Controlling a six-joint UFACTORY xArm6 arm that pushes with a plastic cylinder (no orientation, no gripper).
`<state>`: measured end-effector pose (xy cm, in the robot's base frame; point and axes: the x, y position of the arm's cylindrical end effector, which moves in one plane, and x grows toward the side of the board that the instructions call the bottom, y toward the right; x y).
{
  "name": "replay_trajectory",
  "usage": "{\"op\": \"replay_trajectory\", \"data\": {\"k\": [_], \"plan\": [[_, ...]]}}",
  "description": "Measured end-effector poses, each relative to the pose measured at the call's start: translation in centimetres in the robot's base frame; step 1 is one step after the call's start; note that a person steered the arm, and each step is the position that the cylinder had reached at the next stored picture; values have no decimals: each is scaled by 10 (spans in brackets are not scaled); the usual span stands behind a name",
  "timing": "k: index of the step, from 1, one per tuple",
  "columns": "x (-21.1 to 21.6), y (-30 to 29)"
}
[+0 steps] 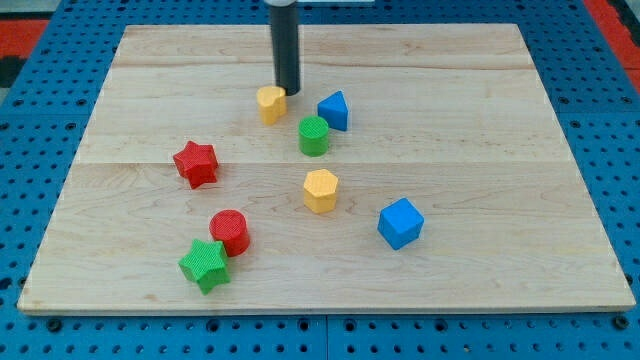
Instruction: Place the red star parallel to the green circle
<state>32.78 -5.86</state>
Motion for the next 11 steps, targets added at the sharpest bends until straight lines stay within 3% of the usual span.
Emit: {"op": "replay_trajectory", "data": {"k": [3, 4, 6, 8, 9, 11], "plan": [[68, -47], [74, -15], [145, -39], [129, -141], [146, -149], [130, -164]]}}
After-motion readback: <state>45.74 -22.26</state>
